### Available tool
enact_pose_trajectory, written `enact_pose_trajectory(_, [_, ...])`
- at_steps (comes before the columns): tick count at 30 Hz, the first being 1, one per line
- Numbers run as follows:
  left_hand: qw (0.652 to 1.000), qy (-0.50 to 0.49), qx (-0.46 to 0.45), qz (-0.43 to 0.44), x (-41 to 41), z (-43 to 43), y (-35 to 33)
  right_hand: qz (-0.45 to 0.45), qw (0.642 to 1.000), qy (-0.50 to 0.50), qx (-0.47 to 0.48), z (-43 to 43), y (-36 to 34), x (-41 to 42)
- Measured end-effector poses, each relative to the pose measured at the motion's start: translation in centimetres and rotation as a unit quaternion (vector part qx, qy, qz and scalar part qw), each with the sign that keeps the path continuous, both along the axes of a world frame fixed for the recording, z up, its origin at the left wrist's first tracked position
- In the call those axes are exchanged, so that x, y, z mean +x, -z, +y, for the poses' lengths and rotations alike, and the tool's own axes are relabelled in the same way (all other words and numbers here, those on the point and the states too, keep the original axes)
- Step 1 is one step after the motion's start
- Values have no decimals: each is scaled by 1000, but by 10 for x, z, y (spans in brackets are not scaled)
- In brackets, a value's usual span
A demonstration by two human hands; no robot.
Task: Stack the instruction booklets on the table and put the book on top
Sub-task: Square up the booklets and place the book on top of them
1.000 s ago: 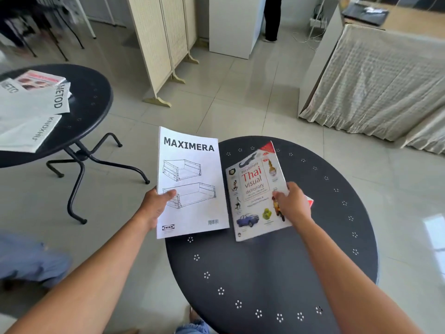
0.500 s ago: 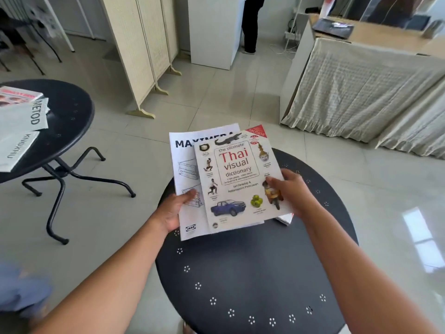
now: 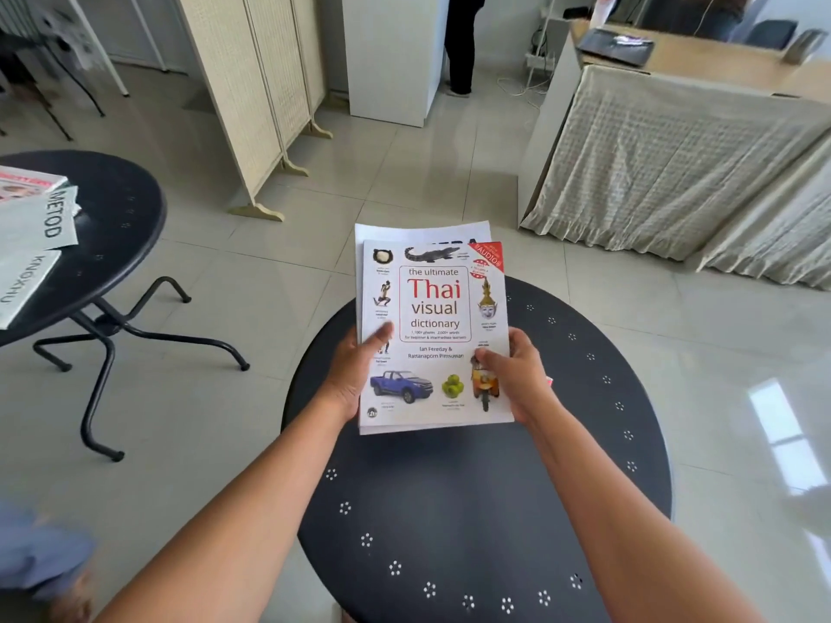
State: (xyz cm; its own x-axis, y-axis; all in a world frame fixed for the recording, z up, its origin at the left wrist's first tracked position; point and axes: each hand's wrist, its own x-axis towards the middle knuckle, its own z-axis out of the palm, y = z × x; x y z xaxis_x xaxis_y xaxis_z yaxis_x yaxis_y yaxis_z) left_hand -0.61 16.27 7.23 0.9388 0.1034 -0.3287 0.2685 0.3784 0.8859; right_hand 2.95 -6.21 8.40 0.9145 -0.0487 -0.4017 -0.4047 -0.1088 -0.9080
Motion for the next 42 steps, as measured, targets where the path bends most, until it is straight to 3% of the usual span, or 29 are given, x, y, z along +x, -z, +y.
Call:
enact_pose_trajectory(2, [996,9,85,1,5,5,8,-7,1000,-2,-21,3,6,1])
enact_pose_trajectory(7, [982,31,188,-5,3,7,23,-62,981,3,-182,10,30,-8])
enact_pose_trajectory(13, [970,10,242,22,-17,1,54,-66,980,-14,-185,5,69,-29])
enact_pose_trajectory(21, [936,84,336,68,-20,5,74,-58,962,-113,-243,-6,93,-36])
enact_pose_trajectory(26, [905,75,409,85,-22,5,78,-64,956,-91,-271,-2,94,-33])
enact_pose_trajectory(34, [864,81,467,172,-7,12,70,45,947,-131,-289,0,88,-6])
enact_pose_trajectory(42, [849,121,438,270,-1,16,76,159,929,-190,-273,5,94,1])
